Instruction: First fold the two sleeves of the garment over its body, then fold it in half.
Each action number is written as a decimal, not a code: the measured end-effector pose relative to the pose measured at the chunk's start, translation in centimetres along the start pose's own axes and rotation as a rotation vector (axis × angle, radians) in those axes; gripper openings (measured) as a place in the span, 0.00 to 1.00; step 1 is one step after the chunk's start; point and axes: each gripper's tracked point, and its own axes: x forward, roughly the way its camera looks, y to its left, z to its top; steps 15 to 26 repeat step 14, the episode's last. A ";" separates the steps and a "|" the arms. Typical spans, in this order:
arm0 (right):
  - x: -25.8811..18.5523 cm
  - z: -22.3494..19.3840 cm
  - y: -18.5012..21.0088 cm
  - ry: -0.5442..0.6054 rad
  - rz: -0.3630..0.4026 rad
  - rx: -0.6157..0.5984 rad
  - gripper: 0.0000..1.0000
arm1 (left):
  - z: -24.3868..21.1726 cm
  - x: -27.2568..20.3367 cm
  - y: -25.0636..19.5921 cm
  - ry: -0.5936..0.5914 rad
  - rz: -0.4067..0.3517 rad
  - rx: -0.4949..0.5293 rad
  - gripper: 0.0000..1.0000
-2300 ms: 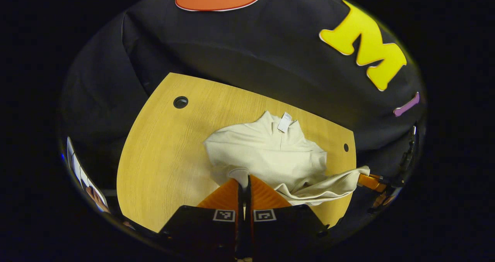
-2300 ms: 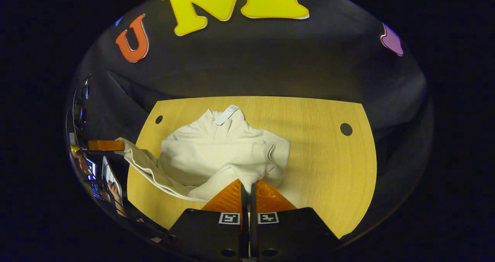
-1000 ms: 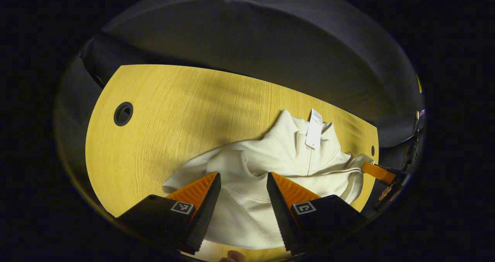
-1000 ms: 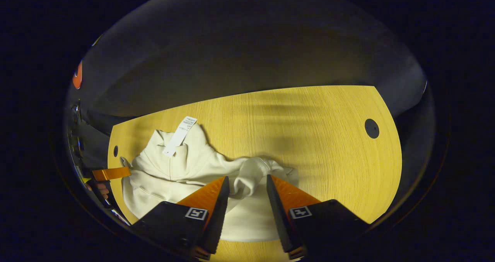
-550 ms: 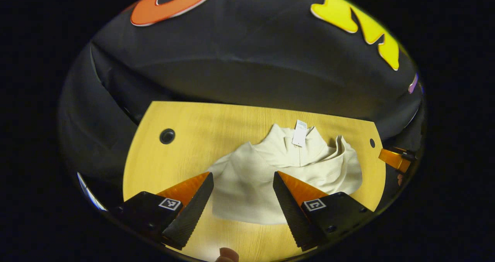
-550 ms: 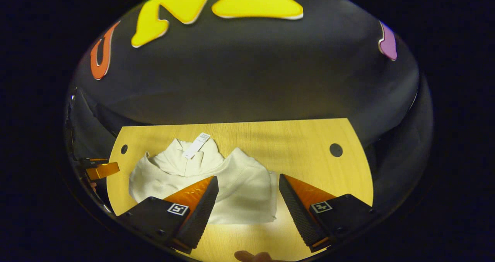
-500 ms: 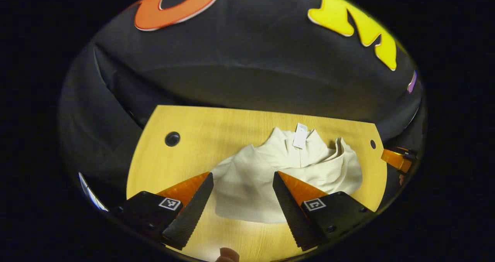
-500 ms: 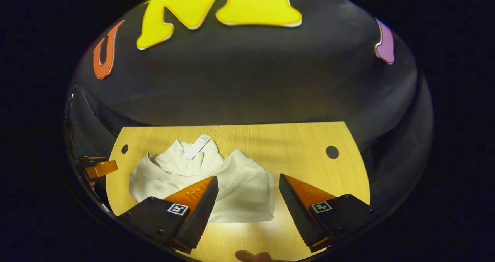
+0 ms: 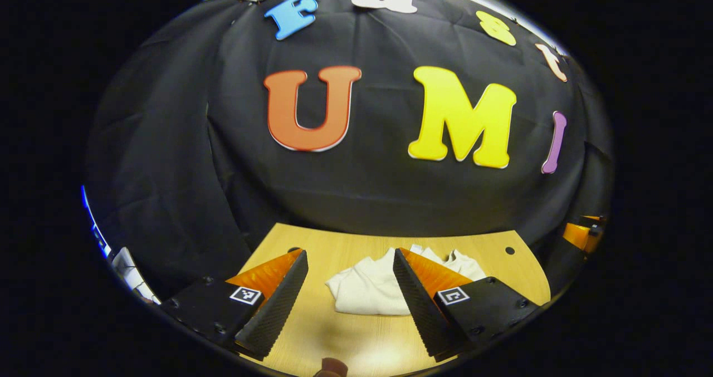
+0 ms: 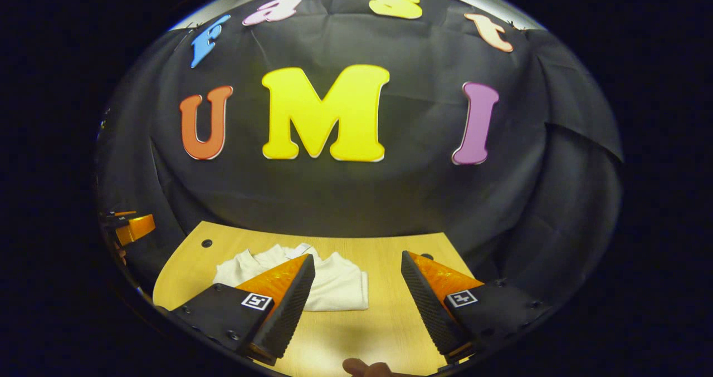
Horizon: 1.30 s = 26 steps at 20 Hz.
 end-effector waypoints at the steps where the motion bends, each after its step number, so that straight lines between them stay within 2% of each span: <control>1: -1.7 1.3 0.0 -0.058 0.006 -0.004 0.97 | 0.8 -1.9 0.3 -0.037 0.003 -0.003 0.99; 4: -6.7 3.9 0.3 -0.192 0.039 -0.017 0.97 | 2.2 -6.5 0.1 -0.140 0.000 -0.005 0.98; 5: -8.4 4.1 0.3 -0.215 0.038 -0.031 0.93 | 2.8 -8.0 -0.1 -0.174 -0.006 -0.004 0.98; 6: -9.4 4.1 0.6 -0.223 0.027 -0.042 0.96 | 3.2 -9.6 -0.1 -0.196 -0.009 -0.001 0.98; 7: -10.0 4.0 1.5 -0.227 0.035 -0.036 0.93 | 3.6 -11.0 -0.3 -0.211 -0.012 0.004 0.98; 12: -13.1 3.0 3.5 -0.237 0.050 -0.013 0.94 | 4.4 -15.0 -0.1 -0.294 0.003 0.049 0.98; 14: -13.6 2.4 4.6 -0.223 0.067 0.000 0.95 | 4.7 -15.2 0.1 -0.305 0.005 0.045 0.98; 26: -13.6 2.4 4.6 -0.223 0.067 0.000 0.95 | 4.7 -15.2 0.1 -0.305 0.005 0.045 0.98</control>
